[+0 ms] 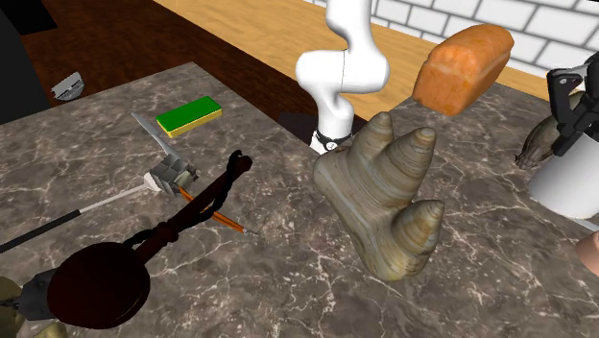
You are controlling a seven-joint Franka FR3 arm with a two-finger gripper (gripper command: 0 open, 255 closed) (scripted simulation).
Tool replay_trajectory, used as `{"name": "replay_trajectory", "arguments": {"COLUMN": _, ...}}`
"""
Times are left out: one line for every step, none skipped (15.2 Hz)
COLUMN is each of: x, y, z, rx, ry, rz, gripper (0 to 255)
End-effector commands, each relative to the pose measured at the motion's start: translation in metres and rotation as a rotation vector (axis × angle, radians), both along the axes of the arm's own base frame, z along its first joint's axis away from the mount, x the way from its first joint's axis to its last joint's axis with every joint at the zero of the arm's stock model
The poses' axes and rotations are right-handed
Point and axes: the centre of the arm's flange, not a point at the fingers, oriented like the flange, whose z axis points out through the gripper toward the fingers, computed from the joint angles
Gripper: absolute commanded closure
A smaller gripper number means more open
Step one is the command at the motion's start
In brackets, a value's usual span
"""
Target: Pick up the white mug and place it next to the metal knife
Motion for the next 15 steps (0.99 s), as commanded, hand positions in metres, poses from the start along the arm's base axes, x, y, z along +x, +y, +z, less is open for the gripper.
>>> {"name": "replay_trajectory", "arguments": {"x": 0.0, "y": 0.0, "z": -0.011, "rx": 0.0, "ry": 0.0, "rz": 0.0, "gripper": 255}}
{"name": "replay_trajectory", "arguments": {"x": 0.0, "y": 0.0, "z": -0.016, "rx": 0.0, "ry": 0.0, "rz": 0.0, "gripper": 255}}
{"name": "replay_trajectory", "arguments": {"x": 0.0, "y": 0.0, "z": -0.021, "rx": 0.0, "ry": 0.0, "rz": 0.0, "gripper": 255}}
{"name": "replay_trajectory", "arguments": {"x": 0.0, "y": 0.0, "z": -0.027, "rx": 0.0, "ry": 0.0, "rz": 0.0, "gripper": 255}}
{"name": "replay_trajectory", "arguments": {"x": 0.0, "y": 0.0, "z": -0.032, "rx": 0.0, "ry": 0.0, "rz": 0.0, "gripper": 255}}
{"name": "replay_trajectory", "arguments": {"x": 0.0, "y": 0.0, "z": -0.037, "rx": 0.0, "ry": 0.0, "rz": 0.0, "gripper": 255}}
{"name": "replay_trajectory", "arguments": {"x": 0.0, "y": 0.0, "z": -0.042, "rx": 0.0, "ry": 0.0, "rz": 0.0, "gripper": 255}}
{"name": "replay_trajectory", "arguments": {"x": 0.0, "y": 0.0, "z": -0.048, "rx": 0.0, "ry": 0.0, "rz": 0.0, "gripper": 255}}
{"name": "replay_trajectory", "arguments": {"x": 0.0, "y": 0.0, "z": -0.053, "rx": 0.0, "ry": 0.0, "rz": 0.0, "gripper": 255}}
{"name": "replay_trajectory", "arguments": {"x": 0.0, "y": 0.0, "z": -0.058, "rx": 0.0, "ry": 0.0, "rz": 0.0, "gripper": 255}}
{"name": "replay_trajectory", "arguments": {"x": 0.0, "y": 0.0, "z": -0.064, "rx": 0.0, "ry": 0.0, "rz": 0.0, "gripper": 255}}
{"name": "replay_trajectory", "arguments": {"x": 0.0, "y": 0.0, "z": -0.069, "rx": 0.0, "ry": 0.0, "rz": 0.0, "gripper": 255}}
{"name": "replay_trajectory", "arguments": {"x": 0.0, "y": 0.0, "z": -0.075, "rx": 0.0, "ry": 0.0, "rz": 0.0, "gripper": 255}}
{"name": "replay_trajectory", "arguments": {"x": 0.0, "y": 0.0, "z": -0.075, "rx": 0.0, "ry": 0.0, "rz": 0.0, "gripper": 255}}
{"name": "replay_trajectory", "arguments": {"x": 0.0, "y": 0.0, "z": -0.075, "rx": 0.0, "ry": 0.0, "rz": 0.0, "gripper": 255}}
